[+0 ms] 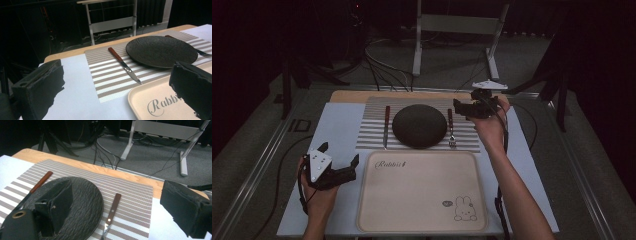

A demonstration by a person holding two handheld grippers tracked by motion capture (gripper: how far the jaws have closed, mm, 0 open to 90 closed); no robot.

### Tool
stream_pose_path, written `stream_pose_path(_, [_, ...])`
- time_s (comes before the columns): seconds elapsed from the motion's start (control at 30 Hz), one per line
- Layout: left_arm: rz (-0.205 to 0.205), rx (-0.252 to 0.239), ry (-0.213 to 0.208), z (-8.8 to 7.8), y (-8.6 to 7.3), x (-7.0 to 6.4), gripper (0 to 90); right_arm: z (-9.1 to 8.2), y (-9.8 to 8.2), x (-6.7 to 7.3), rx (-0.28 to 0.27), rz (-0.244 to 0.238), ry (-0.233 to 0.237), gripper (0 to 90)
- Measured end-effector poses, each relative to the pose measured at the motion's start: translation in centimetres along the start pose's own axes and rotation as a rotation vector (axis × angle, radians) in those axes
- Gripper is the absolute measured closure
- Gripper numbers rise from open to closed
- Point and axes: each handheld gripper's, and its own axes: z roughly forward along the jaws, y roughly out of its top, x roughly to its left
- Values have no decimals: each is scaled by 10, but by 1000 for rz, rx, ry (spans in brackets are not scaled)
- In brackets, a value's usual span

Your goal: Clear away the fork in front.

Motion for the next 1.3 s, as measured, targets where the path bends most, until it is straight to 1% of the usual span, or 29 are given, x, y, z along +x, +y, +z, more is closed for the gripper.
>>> stream_pose_path(0.03, [1, 0, 0, 0, 0, 0, 0, 0, 0, 0, 0, 0, 0, 111])
stream_pose_path(0.33, [2, 0, -3, 0, 0, 0, 0, 21, -2, 0, 52, 21, -16, 111])
stream_pose_path(0.37, [2, 0, -3, 0, 0, 0, 0, 21, -2, 0, 52, 21, -16, 111])
stream_pose_path(0.43, [2, -1, -2, 0, 0, 0, 0, 28, -4, -1, 76, 37, -15, 111])
stream_pose_path(0.57, [0, -1, -2, 0, 0, 0, 0, 38, -7, 1, 108, 48, -18, 111])
stream_pose_path(1.0, [0, -4, -3, 0, 0, 0, 0, 75, -20, -1, 197, 41, -50, 115])
stream_pose_path(1.17, [0, -8, -4, -1, 0, 0, 0, 85, -24, -3, 216, 57, -52, 115])
stream_pose_path(1.3, [-1, -9, -5, -1, 0, -1, 0, 93, -27, -4, 243, 76, -58, 135])
